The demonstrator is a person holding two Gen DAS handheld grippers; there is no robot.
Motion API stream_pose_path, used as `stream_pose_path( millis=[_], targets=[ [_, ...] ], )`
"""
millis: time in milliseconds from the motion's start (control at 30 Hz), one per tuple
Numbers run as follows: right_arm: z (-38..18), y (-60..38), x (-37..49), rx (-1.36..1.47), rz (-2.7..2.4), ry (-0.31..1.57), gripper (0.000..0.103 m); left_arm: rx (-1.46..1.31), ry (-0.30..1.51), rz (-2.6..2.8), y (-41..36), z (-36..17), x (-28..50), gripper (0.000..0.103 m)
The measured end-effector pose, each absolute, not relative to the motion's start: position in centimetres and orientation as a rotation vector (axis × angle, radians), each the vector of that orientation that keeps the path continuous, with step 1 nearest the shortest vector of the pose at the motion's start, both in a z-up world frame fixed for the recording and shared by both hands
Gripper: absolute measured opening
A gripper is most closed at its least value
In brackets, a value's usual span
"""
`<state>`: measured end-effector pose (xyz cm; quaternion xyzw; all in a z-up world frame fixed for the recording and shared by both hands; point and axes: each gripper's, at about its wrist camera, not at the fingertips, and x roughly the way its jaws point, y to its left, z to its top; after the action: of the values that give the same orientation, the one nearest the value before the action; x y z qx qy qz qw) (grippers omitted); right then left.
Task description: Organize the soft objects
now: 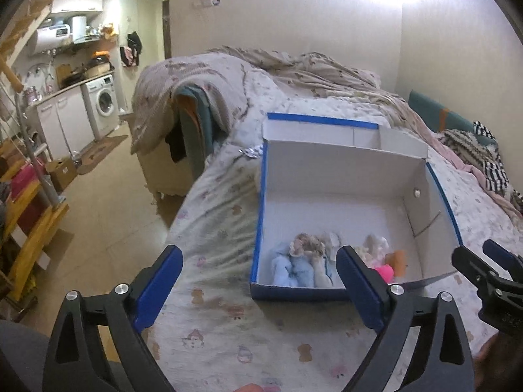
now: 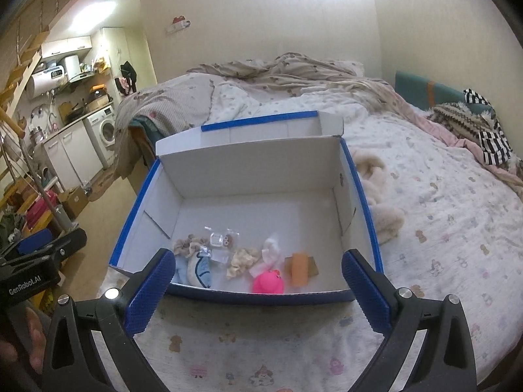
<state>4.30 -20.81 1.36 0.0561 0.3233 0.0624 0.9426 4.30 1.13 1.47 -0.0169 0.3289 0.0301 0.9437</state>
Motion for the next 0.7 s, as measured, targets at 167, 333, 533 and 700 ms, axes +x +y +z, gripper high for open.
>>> stream_pose_path(
  millis=[167,333,533,700],
  targets=[
    [1.42,-20.74,4.14,0.113,0.126,0.660,0.103,-0.024,0.673,0.050,0.73,1.25,4.39,0.095],
    [1.43,-20.72,4.16,0.112,0.125,0.658,0.103,-0.037,0.666,0.059,0.88,1.33,4.36,0.102],
    [1.32,-20.93,4.30,0.113,0.118,0.657,0.103,-0.036,0.681,0.053,0.71,1.13,4.54,0.102],
    [1.34,-20.97,4.33,0.116,0.121,0.656,0.103,-0.030,0.681,0.052,0.57,1.10,4.54,0.102]
  ],
)
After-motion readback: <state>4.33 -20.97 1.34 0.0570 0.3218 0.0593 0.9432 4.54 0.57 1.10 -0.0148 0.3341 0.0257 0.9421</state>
